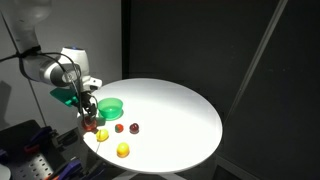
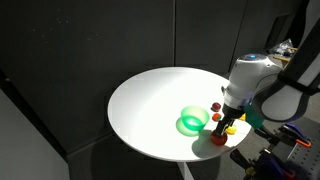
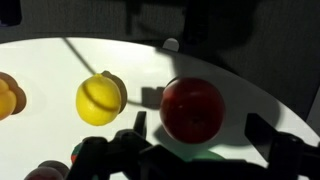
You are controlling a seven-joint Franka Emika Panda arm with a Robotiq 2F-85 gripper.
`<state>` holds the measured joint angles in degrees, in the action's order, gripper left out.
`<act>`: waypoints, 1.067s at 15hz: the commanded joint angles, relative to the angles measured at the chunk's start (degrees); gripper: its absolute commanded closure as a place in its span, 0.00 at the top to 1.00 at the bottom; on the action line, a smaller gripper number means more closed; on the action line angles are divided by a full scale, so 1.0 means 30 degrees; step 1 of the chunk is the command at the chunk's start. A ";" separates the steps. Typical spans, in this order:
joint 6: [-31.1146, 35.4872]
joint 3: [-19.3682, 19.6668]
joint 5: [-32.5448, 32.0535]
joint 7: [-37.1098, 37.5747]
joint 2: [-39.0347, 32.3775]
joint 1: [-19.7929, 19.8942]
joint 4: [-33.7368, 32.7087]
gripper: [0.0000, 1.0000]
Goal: Pick up the red toy apple and put it in the green bowl
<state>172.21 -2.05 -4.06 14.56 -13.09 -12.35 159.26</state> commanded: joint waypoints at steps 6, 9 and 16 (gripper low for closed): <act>0.1676 0.1558 0.0290 0.0042 -0.1650 -0.1935 -0.0400 1.00; 0.1686 0.1587 0.0534 -0.0141 -0.2063 -0.1904 -0.0750 1.00; 0.1749 0.1617 0.0938 -0.0264 -0.3256 -0.1773 -0.1513 1.00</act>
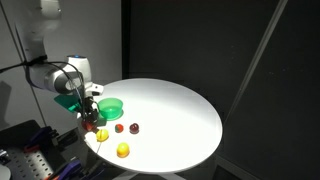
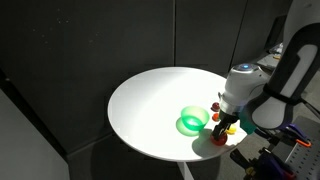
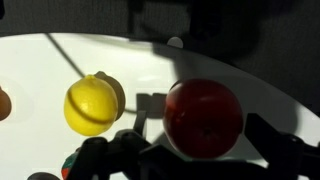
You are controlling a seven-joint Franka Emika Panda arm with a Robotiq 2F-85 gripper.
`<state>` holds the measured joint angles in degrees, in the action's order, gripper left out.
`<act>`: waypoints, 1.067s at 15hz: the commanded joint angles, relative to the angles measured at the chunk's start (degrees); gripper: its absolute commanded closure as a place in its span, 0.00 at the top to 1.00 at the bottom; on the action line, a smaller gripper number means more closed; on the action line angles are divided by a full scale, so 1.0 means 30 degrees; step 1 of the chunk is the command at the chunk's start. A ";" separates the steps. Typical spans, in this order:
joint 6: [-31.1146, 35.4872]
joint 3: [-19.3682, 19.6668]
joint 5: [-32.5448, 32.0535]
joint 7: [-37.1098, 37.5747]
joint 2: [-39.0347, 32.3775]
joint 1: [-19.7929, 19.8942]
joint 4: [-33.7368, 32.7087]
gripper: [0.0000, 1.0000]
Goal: Pick up the red toy apple and put it in the green bowl
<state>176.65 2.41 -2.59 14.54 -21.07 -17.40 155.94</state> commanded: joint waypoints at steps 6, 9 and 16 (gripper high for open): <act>0.0215 0.0132 0.0681 -0.0299 -0.1250 -0.0128 -0.0754 0.75; 0.0032 0.0008 0.0691 -0.0387 -0.1160 -0.0078 -0.0741 0.57; -0.1291 -0.0194 0.0475 -0.0754 0.1085 -0.0003 0.0397 0.57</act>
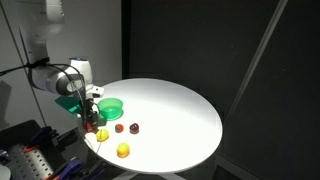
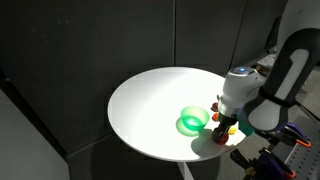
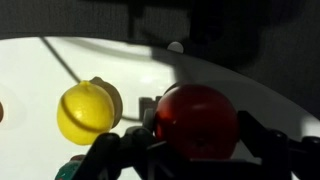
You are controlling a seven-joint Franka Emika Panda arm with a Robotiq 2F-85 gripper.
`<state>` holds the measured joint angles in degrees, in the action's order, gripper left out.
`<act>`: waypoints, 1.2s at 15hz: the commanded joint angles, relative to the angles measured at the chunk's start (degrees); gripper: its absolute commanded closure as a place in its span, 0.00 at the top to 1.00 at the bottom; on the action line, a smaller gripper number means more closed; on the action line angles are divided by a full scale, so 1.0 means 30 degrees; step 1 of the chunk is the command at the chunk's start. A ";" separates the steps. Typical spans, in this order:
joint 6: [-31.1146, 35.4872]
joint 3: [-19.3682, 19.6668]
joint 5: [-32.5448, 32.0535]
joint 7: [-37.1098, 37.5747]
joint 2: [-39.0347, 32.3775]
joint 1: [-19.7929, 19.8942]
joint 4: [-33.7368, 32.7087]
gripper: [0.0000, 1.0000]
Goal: Pick up the red toy apple and put it in the green bowl
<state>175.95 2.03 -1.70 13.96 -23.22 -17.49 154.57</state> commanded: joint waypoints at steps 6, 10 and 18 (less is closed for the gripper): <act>-0.3793 0.0147 -0.0697 -0.0036 0.5040 -0.0029 0.1878 0.57; -0.5988 -0.0620 -0.1565 0.0201 0.6842 0.0628 0.1459 0.57; -0.7750 -0.2255 -0.1476 0.0043 0.8619 0.2326 0.0922 0.57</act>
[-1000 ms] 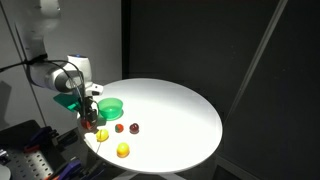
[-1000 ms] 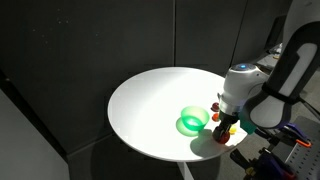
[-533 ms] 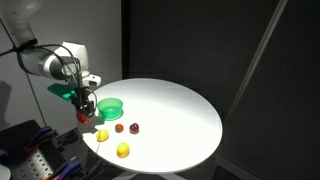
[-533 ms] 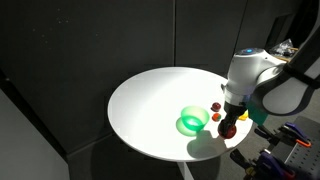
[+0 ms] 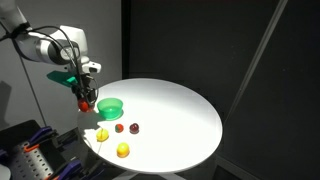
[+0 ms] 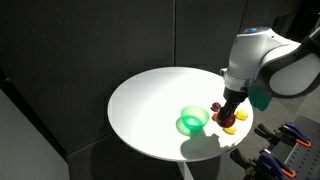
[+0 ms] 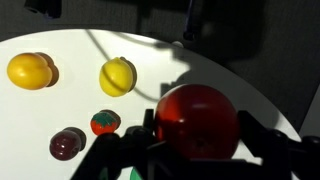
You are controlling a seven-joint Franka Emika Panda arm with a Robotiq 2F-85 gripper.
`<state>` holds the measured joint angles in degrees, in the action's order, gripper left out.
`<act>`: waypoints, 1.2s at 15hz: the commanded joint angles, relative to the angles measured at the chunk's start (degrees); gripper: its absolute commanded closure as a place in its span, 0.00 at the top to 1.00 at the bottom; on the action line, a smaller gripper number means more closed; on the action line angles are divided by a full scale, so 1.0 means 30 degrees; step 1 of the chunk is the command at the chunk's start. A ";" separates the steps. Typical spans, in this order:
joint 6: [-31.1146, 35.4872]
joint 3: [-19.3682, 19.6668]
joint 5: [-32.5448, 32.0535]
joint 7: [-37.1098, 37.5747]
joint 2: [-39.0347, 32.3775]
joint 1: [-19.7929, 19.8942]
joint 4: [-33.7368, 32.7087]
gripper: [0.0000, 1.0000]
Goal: Pick up the red toy apple and put it in the green bowl
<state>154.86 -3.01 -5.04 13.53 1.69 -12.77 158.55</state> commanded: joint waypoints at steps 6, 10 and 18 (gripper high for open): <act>-0.0494 -0.0752 -0.0257 0.0082 -0.0215 0.1453 -0.1062 0.57; -0.0554 -0.0805 -0.0400 0.0234 -0.0109 0.1575 -0.1197 0.57; -0.0095 -0.0884 0.0052 -0.0061 -0.0130 0.1553 -0.0914 0.82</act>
<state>154.73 -4.77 -5.04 13.53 1.21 -9.01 155.83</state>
